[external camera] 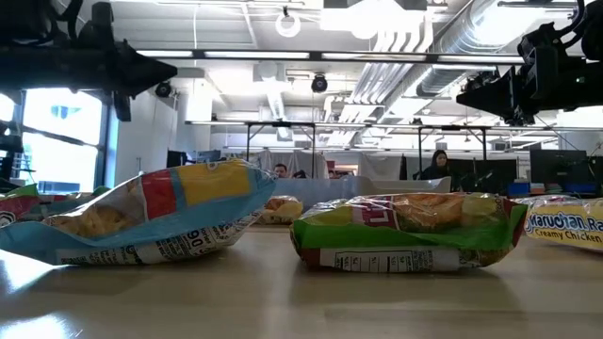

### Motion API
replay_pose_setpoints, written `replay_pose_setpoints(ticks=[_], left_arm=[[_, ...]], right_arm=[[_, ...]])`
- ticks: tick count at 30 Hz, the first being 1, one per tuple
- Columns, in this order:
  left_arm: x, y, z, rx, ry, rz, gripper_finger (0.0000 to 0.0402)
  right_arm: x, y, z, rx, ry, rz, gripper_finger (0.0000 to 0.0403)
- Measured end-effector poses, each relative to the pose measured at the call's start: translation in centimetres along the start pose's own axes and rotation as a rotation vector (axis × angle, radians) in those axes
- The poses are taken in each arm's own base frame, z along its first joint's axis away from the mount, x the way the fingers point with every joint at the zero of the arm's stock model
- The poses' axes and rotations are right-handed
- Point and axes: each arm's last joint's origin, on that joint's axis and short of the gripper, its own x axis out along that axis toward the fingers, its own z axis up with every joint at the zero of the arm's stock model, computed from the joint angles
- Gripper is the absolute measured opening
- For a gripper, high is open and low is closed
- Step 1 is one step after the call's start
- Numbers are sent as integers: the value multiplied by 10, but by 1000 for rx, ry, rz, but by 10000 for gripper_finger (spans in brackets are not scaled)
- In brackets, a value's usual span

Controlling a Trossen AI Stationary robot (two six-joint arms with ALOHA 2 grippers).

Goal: Sort Maruchan noodles
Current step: Put the top left green noodle pack into the transparent bin

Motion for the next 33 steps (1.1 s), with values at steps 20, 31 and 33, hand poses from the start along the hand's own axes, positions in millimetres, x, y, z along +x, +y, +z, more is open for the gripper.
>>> replay_pose_setpoints(ticks=[20,31,33], left_arm=[[0,4,0,231,-32,137,1],[11,10,1,128,-25,205,1],[17,10,4,87,25,204,4]], right_arm=[[0,0,0,0,0,0,0],[0,0,0,0,0,0,0],[0,0,0,0,0,0,0]])
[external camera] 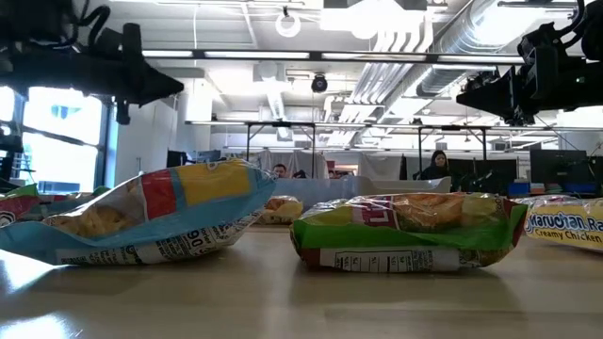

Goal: Sort Maruchan noodles
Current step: Put the top left green noodle pack into the transparent bin

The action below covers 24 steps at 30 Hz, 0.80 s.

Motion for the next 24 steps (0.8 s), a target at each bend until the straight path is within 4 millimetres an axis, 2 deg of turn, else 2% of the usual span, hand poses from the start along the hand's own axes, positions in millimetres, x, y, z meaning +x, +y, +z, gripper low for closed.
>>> replay_pose_setpoints(ticks=[5,13,18,24], left_arm=[[20,-2,-5,2,240,35,32],[46,-11,-3,-50,660,179,105],[42,-24,6,-43,907,264,136],[23,-38,7,13,1162,324,149]], right_arm=[[0,0,0,0,0,0,0],[0,0,0,0,0,0,0],[0,0,0,0,0,0,0],[0,0,0,0,0,0,0]])
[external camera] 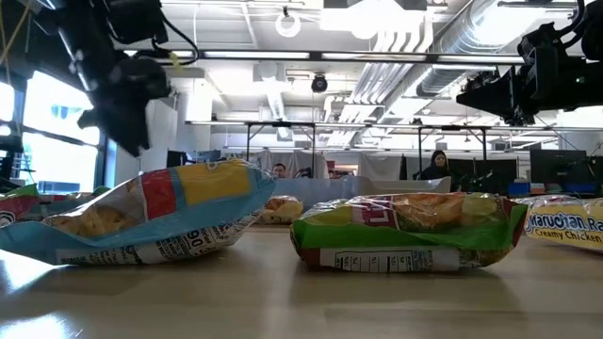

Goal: Sort Maruchan noodles
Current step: Put the top left green noodle pack into the transparent bin

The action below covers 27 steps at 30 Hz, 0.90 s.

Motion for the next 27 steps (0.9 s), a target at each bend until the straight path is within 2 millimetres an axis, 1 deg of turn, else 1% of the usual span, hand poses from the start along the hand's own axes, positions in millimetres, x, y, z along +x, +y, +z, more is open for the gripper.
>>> replay_pose_setpoints(ticks=[4,9,13,17,23,27], left_arm=[[7,-3,-10,57,107,58,154],[22,-8,-10,172,142,144,157],[34,-13,-13,253,202,184,157],[45,-16,-16,303,249,232,157],[60,-21,-21,329,268,335,156],[68,-23,-23,354,247,416,135]], right_arm=[[0,0,0,0,0,0,0],[0,0,0,0,0,0,0],[0,0,0,0,0,0,0],[0,0,0,0,0,0,0],[0,0,0,0,0,0,0],[0,0,0,0,0,0,0]])
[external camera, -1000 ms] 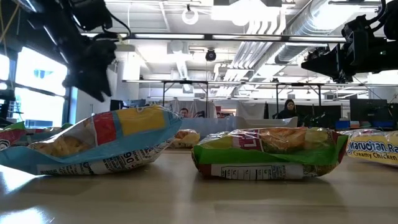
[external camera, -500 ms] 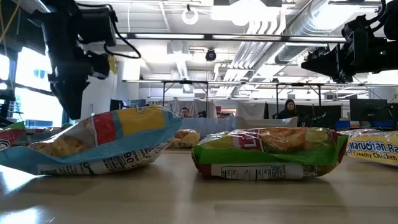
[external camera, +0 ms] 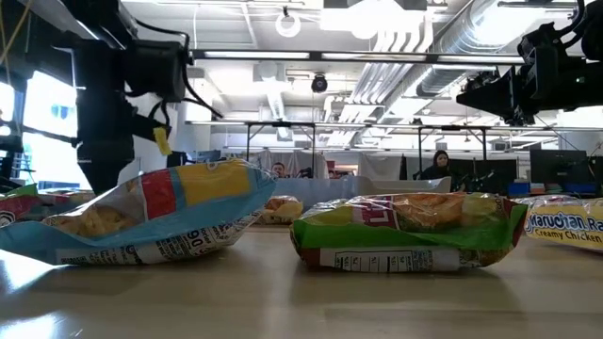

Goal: Sort Maruchan noodles
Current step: Put the top left green noodle pack into the transparent bin

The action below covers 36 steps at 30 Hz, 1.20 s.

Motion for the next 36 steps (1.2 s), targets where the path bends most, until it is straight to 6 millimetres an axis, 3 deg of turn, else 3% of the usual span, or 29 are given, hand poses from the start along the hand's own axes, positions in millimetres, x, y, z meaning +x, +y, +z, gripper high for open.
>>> replay_pose_setpoints(ticks=[9,17,22,30,36], left_arm=[[-5,-10,2,74,-69,26,10],[-60,-6,13,242,-211,211,1],[-83,1,16,392,-199,325,1],[-87,9,13,523,-150,488,0],[-85,12,13,309,-169,523,0]], right_arm=[[0,0,0,0,1,0,0],[0,0,0,0,1,0,0],[0,0,0,0,0,0,0],[0,0,0,0,0,0,0],[0,0,0,0,1,0,0]])
